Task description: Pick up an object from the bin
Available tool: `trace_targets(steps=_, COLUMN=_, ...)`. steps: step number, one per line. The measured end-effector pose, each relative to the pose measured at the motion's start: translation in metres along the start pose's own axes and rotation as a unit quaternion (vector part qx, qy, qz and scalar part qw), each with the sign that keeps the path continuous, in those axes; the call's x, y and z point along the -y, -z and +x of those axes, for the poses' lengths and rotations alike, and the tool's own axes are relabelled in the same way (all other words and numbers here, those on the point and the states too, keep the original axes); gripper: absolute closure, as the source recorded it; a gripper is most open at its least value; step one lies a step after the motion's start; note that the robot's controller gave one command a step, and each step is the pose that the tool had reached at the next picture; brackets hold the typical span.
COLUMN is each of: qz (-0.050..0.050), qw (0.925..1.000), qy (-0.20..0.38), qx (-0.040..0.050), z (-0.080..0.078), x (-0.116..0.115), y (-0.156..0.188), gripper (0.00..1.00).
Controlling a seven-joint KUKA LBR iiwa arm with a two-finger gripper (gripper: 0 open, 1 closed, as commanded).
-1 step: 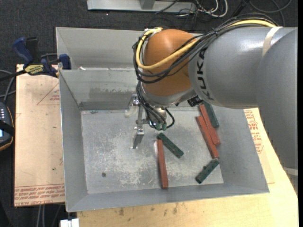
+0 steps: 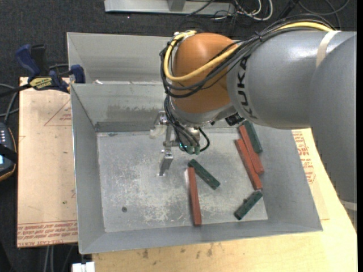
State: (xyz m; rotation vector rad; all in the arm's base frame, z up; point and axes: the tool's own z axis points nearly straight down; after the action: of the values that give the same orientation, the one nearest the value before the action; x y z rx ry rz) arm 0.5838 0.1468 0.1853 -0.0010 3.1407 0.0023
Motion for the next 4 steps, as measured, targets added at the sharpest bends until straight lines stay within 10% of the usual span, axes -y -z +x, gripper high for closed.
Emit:
trace_targets(steps=2, qz=0.0, qw=0.9961, qy=0.088, qx=-0.0014, z=0.043, x=0.074, y=-0.039, gripper=0.0)
trace_targets(steps=3, qz=0.001, qw=0.9833, qy=0.182, qx=0.0056, z=0.006, x=0.096, y=-0.084, gripper=0.0)
trace_targets(steps=4, qz=0.0, qw=0.984, qy=0.178, qx=0.0013, z=0.0, x=0.14, y=-0.101, gripper=1.0)
